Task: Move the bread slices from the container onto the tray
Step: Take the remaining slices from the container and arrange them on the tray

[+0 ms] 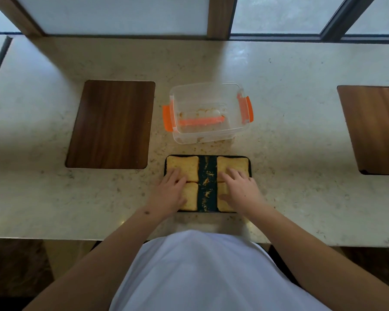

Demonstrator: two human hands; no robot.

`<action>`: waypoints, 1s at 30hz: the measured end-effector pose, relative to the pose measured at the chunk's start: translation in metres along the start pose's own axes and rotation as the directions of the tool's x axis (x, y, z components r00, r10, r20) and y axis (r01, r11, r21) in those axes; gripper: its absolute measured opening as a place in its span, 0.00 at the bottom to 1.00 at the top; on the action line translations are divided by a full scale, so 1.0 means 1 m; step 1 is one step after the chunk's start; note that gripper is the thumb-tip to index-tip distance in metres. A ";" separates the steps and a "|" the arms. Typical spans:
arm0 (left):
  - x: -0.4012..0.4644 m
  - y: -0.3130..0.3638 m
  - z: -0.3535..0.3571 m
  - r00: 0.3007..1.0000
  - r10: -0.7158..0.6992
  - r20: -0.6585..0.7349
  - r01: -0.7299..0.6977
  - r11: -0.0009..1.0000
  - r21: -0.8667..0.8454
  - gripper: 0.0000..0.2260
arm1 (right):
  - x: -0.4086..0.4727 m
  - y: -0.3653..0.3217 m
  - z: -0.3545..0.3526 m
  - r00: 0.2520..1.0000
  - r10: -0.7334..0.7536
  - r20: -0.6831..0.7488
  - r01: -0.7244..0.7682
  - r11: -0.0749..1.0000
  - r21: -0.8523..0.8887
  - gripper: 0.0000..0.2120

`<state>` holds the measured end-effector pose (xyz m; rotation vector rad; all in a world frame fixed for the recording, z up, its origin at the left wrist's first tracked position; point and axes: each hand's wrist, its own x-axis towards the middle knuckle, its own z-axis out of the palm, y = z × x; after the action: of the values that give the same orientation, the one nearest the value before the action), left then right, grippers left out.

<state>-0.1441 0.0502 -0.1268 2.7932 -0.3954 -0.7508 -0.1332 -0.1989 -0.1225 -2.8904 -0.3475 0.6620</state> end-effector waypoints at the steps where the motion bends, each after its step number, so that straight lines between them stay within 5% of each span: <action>1: 0.000 0.000 0.000 1.000 0.000 0.002 0.000 1.000 -0.005 0.31 | 0.001 -0.001 0.000 1.000 0.009 0.007 -0.009 1.000 -0.004 0.34; 4: -0.001 0.002 -0.001 0.995 -0.059 -0.080 0.052 0.995 -0.087 0.27 | 0.006 -0.011 -0.001 0.997 0.041 -0.066 -0.033 0.993 0.110 0.31; 7: 0.000 -0.004 -0.008 0.952 -0.256 -0.171 0.187 0.923 -0.337 0.24 | 0.016 -0.033 -0.001 0.990 0.099 -0.098 -0.050 0.911 0.410 0.26; 10: 0.007 -0.013 -0.015 0.931 -0.364 -0.025 0.293 0.787 -0.543 0.25 | 0.032 -0.054 -0.004 0.984 0.154 0.085 -0.174 0.783 0.597 0.27; 15: 0.021 -0.015 -0.025 0.886 -0.452 0.107 0.399 0.622 -0.674 0.17 | 0.052 -0.067 -0.006 0.957 0.174 0.231 -0.286 0.688 0.667 0.26; 18: 0.025 -0.011 -0.023 0.885 -0.455 0.098 0.406 0.651 -0.642 0.13 | 0.054 -0.065 -0.006 0.951 0.192 0.244 -0.309 0.668 0.677 0.26; 22: 0.030 -0.002 -0.020 0.900 -0.416 0.131 0.408 0.696 -0.591 0.28 | 0.050 -0.057 -0.003 0.947 0.222 0.233 -0.322 0.667 0.672 0.24; 30: 0.026 0.003 -0.022 0.916 -0.381 0.126 0.380 0.722 -0.578 0.28 | 0.046 -0.053 -0.003 0.943 0.254 0.215 -0.332 0.670 0.664 0.24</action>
<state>-0.1120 0.0422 -0.1192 2.2716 0.3886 -0.7812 -0.1019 -0.1369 -0.1277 -2.1827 0.3244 0.7827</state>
